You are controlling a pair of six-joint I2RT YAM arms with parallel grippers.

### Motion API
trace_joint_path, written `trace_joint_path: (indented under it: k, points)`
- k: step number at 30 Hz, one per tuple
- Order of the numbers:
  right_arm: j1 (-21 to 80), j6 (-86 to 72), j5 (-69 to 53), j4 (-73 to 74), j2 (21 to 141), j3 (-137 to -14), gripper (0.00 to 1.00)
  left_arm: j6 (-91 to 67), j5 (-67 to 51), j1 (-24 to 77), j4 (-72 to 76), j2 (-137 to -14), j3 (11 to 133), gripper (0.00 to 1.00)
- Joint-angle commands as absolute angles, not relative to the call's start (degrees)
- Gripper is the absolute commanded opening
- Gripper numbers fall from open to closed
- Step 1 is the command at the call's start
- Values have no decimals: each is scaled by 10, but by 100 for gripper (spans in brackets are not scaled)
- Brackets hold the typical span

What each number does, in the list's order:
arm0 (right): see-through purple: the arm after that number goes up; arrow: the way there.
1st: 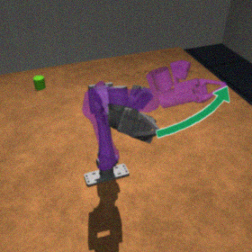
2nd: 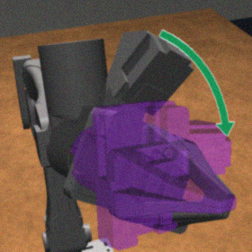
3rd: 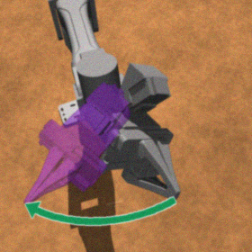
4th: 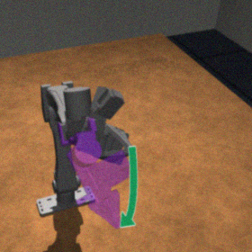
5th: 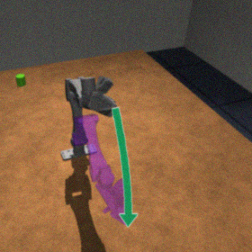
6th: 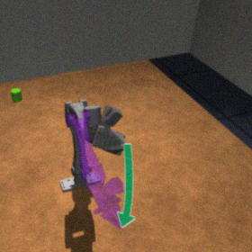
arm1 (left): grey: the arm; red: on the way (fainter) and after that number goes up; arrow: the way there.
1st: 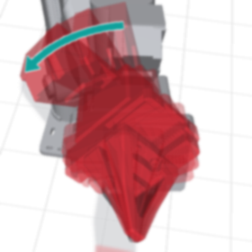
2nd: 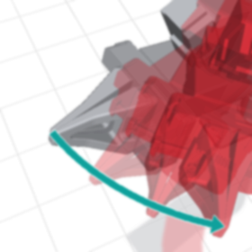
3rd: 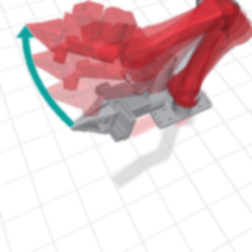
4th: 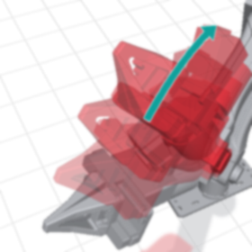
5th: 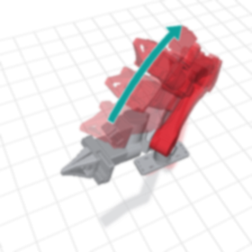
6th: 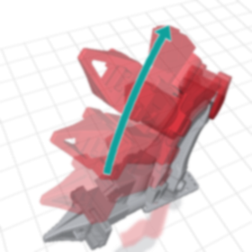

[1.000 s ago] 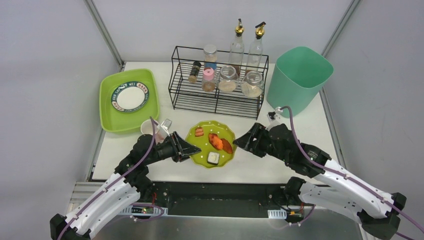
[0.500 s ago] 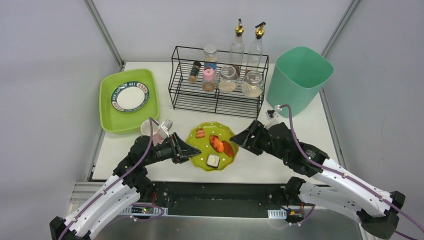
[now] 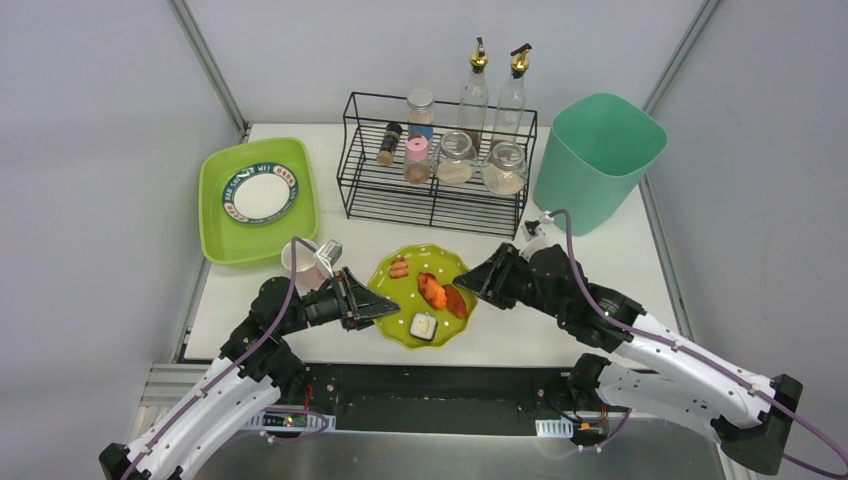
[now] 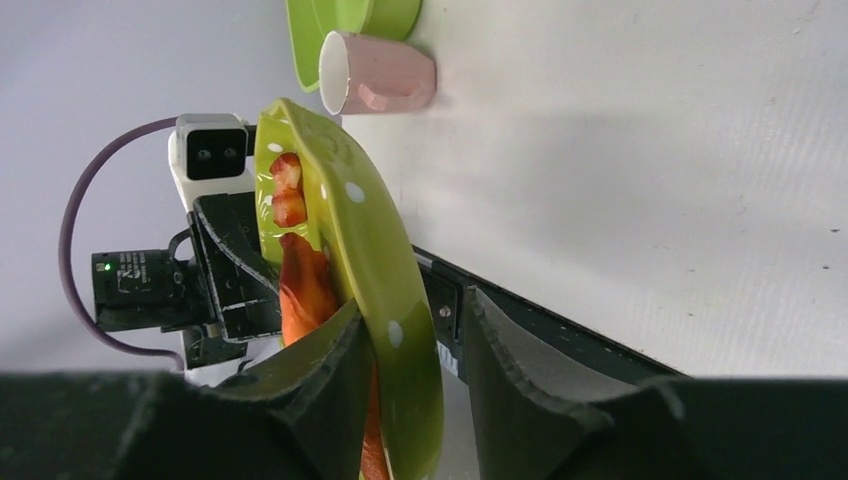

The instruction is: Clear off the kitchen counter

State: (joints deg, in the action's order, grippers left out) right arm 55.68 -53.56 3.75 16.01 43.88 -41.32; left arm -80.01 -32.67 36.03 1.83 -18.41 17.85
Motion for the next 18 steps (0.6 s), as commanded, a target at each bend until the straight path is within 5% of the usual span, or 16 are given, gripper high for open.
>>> trace_joint_path:
  k: [1,12,18]
  points:
    - [555,-550,-5,101,453,-405,40,-828,-346,361,143,-162,214,0]
    - [564,-582,-68,10,476,-367,35,-827,-346,361,143,-160,214,0]
    - [568,-585,-60,10,466,-362,12,-824,-345,361,139,-171,217,0]
